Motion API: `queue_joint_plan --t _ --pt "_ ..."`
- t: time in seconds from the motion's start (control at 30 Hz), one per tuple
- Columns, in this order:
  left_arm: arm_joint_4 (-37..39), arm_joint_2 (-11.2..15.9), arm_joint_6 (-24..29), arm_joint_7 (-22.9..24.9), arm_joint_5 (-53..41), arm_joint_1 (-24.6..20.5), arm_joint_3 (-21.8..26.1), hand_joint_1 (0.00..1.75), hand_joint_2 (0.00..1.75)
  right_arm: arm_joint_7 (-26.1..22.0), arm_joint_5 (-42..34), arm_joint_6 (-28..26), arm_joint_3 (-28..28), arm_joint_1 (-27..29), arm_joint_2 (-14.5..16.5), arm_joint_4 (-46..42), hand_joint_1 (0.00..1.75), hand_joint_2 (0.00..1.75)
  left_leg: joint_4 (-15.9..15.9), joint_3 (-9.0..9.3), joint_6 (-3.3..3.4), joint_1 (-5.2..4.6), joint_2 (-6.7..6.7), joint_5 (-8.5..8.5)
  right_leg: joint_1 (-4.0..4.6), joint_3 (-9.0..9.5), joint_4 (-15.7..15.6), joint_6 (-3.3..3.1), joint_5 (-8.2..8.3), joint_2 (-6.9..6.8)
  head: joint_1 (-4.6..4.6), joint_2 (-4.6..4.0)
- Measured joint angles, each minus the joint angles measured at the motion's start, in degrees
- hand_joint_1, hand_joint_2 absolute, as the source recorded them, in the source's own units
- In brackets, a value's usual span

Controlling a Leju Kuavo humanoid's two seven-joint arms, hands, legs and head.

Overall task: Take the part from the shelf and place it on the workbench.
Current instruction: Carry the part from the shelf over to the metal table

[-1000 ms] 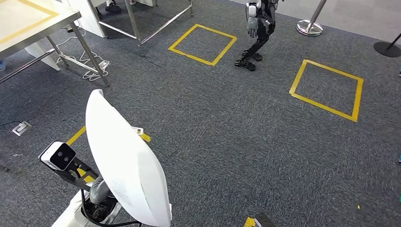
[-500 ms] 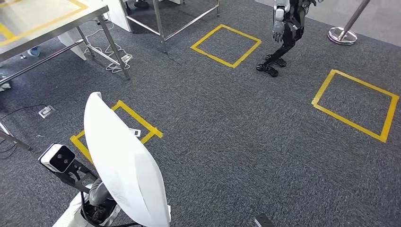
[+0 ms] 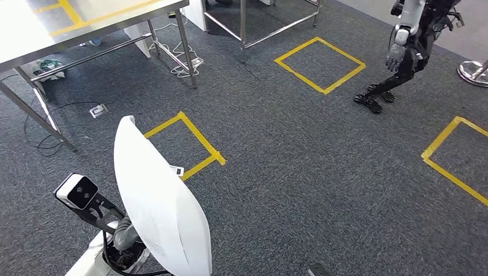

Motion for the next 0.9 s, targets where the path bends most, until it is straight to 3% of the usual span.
queue_joint_plan --t 0.03,0.07,0.1,0.17,0.2,0.27,0.33,0.37,0.4,0.43,0.47,0.53,0.6,0.67,0.7,0.77,0.83,0.9 --pt "0.1 0.0 0.0 -0.1 0.0 0.0 0.0 1.75 1.75 0.0 0.0 0.0 0.0 0.0 0.0 0.0 0.0 0.0 0.3 -0.04 -0.38 -0.02 -0.7 -0.28 -0.18 1.55 -3.6 0.2 1.55 0.86 0.04 0.0" --pt "0.1 0.0 -0.1 -0.2 -0.1 0.0 -0.1 1.75 1.75 0.1 0.0 0.0 0.0 -0.1 0.0 0.0 0.0 0.0 0.6 -0.2 -0.73 -0.06 -1.27 -0.5 -0.27 2.64 -6.0 0.02 2.5 1.49 0.04 0.0" --pt "0.1 0.0 -0.1 -0.3 -0.2 0.0 -0.1 1.75 1.75 0.1 0.1 0.0 0.0 -0.1 0.0 0.0 0.0 0.0 0.8 -0.41 -1.0 -0.1 -1.7 -0.63 -0.2 3.04 -6.8 -0.46 2.76 1.85 0.03 0.0" --pt "0.2 0.0 -0.2 -0.4 -0.2 0.1 -0.1 1.75 1.75 0.3 0.3 0.0 0.0 -0.4 0.0 0.0 0.0 0.0 0.9 -0.66 -1.35 0.0 -2.3 -0.74 -0.04 3.28 -6.8 -1.52 2.79 1.0 -0.03 0.0" --pt "0.2 0.0 -0.2 -0.6 -0.2 0.1 -0.1 1.75 1.75 0.3 0.4 0.0 0.1 -0.5 0.0 0.0 0.0 0.0 1.3 -0.78 -1.54 0.02 -1.77 -1.01 -0.08 3.42 -6.9 -1.91 2.75 0.59 -0.05 0.0" --pt "0.2 0.0 -0.2 -0.7 -0.1 0.0 0.0 1.75 1.75 0.3 0.5 0.0 0.1 -0.6 0.0 0.0 0.0 0.0 4.7 -2.26 -2.07 0.02 1.1 -3.02 -0.21 3.81 -7.1 -2.76 2.57 -0.44 -0.33 0.0" --pt "0.2 0.0 -0.2 -0.8 -0.1 0.0 0.0 1.75 1.75 0.4 0.5 0.0 0.1 -0.6 -0.1 0.0 0.0 0.0 12.3 -6.15 -2.58 0.21 4.09 -6.48 0.13 4.1 -7.1 -3.4 2.23 -1.67 -0.57 0.0" --pt "0.2 0.0 -0.2 -0.8 -0.1 0.1 0.0 1.75 1.75 0.5 0.5 0.0 0.1 -0.6 -0.1 0.0 0.0 0.0 15.9 -8.18 -2.72 0.37 4.68 -7.65 0.29 4.19 -7.1 -3.57 2.09 -2.37 -0.56 0.0" --pt "0.2 0.1 -0.2 -0.8 -0.1 0.1 0.0 1.75 1.75 0.5 0.5 0.0 0.1 -0.6 -0.1 0.0 0.0 0.0 17.8 -9.38 -2.78 0.46 4.93 -7.78 0.41 4.3 -7.1 -3.67 1.94 -3.06 -0.57 0.0" --pt "0.2 0.1 -0.2 -0.8 -0.1 0.2 0.0 1.75 1.75 0.6 0.5 0.0 0.1 -0.6 -0.2 0.0 0.0 0.0 17.3 -9.39 -2.73 0.5 5.09 -6.83 0.5 4.47 -7.1 -3.69 1.78 -3.71 -0.57 0.0" --pt "0.2 0.1 -0.2 -0.8 -0.1 0.2 0.0 1.75 1.75 0.6 0.5 0.0 0.1 -0.7 -0.2 0.0 0.0 0.0 14.4 -8.04 -2.5 0.46 5.42 -4.92 0.61 4.73 -7.1 -3.67 1.58 -4.36 -0.58 0.0" --pt "0.2 0.1 -0.2 -0.8 -0.1 0.1 0.1 1.75 1.75 0.6 0.5 0.0 0.1 -0.8 0.0 0.0 0.0 0.0 6.1 -3.77 -1.48 -0.03 7.73 -1.36 0.94 5.35 -7.1 -3.45 1.11 -5.54 -0.54 0.0" --pt "0.2 0.1 -0.2 -0.9 -0.1 0.0 0.2 1.75 1.75 0.6 0.5 0.1 0.1 -0.8 0.2 0.0 0.0 0.0 1.7 -1.59 -0.54 -0.71 9.55 -0.33 1.1 5.72 -7.2 -3.01 0.74 -6.66 -0.48 0.0" --pt "0.2 0.1 -0.2 -0.9 0.0 0.0 0.4 1.75 1.75 0.6 0.5 0.1 0.1 -1.0 0.3 0.0 0.0 0.0 1.2 -1.57 -0.11 -1.04 8.65 -0.41 1.09 6.1 -7.5 -2.45 0.56 -7.95 -0.46 0.0" --pt "0.1 0.1 -0.2 -0.9 0.0 0.0 0.4 1.75 1.75 0.7 0.5 0.1 0.1 -1.0 0.3 0.0 0.0 0.0 0.7 -1.21 0.04 -0.89 7.88 -0.14 1.07 6.25 -7.6 -2.22 0.41 -7.88 -0.43 0.0" --pt "0.1 0.0 -0.2 -0.9 0.0 -0.1 0.5 1.75 1.75 0.7 0.6 0.1 0.1 -1.2 0.3 -0.1 0.0 0.0 -0.6 -0.28 0.4 -0.4 6.42 0.52 0.99 5.3 -5.1 -2.14 -0.82 -5.24 -0.29 0.0" --pt "0.1 -0.1 -0.2 -1.0 0.0 -0.1 0.5 1.75 1.75 0.8 0.7 0.2 0.1 -1.1 0.2 -0.1 0.0 0.0 -1.1 0.12 0.6 -0.09 4.91 0.81 0.78 1.59 1.9 -2.36 -3.46 -2.04 -0.11 0.0" --pt "0.2 -0.2 -0.1 -1.0 -0.1 0.0 0.5 1.75 1.75 0.9 0.8 0.2 0.1 -0.9 0.1 -0.1 0.0 0.0 -1.1 0.14 0.6 -0.06 3.14 0.76 0.65 -2.26 8.1 -2.0 -4.91 -1.32 -0.04 0.0"
